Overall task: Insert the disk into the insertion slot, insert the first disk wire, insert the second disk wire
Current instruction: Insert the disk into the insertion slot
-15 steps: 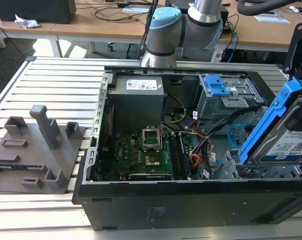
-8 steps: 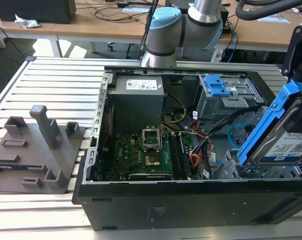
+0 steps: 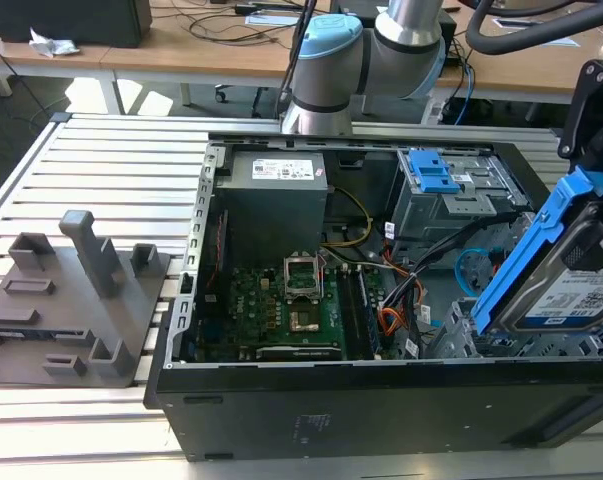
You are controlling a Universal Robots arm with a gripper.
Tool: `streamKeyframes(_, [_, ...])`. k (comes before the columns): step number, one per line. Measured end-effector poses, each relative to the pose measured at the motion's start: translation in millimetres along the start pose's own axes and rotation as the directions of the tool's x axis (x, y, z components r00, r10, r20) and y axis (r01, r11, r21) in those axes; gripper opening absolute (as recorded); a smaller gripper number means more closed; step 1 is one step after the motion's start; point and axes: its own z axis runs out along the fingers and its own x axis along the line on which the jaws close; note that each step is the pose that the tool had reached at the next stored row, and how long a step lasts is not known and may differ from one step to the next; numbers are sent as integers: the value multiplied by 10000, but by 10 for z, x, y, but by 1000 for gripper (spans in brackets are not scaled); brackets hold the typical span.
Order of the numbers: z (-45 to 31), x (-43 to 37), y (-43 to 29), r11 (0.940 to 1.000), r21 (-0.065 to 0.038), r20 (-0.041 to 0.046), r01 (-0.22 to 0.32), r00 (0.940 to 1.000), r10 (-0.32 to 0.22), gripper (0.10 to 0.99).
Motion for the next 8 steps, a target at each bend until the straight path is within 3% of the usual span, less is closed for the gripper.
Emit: streamKeyframes(8, [52,0,-2,10000,0,0,0,10000,0,365])
